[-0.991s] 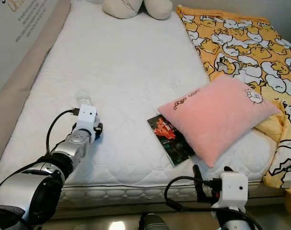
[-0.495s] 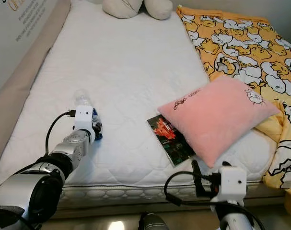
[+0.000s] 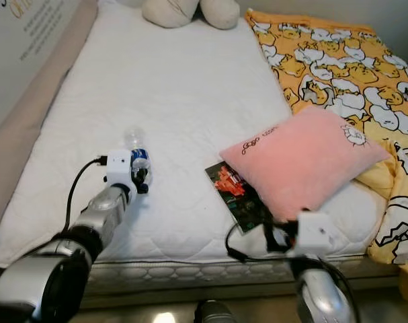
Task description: Clean up the room
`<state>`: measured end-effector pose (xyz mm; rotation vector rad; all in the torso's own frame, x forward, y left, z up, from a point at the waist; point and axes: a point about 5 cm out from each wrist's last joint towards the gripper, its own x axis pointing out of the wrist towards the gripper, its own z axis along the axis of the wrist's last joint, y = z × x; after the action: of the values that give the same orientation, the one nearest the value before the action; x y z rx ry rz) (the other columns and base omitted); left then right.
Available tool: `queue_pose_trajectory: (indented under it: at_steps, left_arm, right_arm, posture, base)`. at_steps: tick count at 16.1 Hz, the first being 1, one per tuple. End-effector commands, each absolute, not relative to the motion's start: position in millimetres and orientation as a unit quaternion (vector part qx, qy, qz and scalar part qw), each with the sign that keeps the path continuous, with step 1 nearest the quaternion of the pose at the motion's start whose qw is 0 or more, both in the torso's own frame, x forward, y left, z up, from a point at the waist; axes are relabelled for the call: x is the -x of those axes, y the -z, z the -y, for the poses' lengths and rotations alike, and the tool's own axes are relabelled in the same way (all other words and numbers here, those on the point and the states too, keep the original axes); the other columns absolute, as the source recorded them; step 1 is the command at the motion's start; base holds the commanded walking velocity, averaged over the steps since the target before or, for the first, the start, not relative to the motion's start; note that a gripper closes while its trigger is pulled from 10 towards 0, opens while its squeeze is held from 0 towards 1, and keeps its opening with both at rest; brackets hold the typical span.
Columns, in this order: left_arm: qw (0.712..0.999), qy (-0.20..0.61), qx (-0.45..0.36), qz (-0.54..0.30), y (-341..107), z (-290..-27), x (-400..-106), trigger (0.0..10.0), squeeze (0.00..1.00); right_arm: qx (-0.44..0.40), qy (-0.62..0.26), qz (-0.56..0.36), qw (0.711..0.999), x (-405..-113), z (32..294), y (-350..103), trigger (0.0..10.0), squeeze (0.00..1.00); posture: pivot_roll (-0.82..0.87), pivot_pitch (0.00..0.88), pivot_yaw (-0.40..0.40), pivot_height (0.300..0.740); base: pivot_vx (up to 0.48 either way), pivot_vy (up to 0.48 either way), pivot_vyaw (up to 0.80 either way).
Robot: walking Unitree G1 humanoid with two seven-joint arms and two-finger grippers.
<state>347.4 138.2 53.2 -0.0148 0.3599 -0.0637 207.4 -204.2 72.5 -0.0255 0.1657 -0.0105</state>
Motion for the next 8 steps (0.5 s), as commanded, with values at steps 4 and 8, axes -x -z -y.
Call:
queue_pose_trajectory:
  at_steps: [4,8]
  left_arm:
    - [0.997,0.040,0.011,-0.063,-79,-147,-352,0.0,0.00]
    - [0.999,0.036,0.017,0.036,-111,-171,-349,0.0,0.00]
  right_arm:
    - [0.000,0.012,-0.051,0.999,-239,202,-73,10.0,0.00]
    - [-0.013,0.011,-0.028,0.999,-261,195,-74,10.0,0.00]
  posture:
    - [-0.09,0.000,-0.028,0.740]
    - [-0.02,0.000,-0.014,0.740]
  base:
    - [0.000,0.000,0.00]
    - [0.000,0.000,0.00]
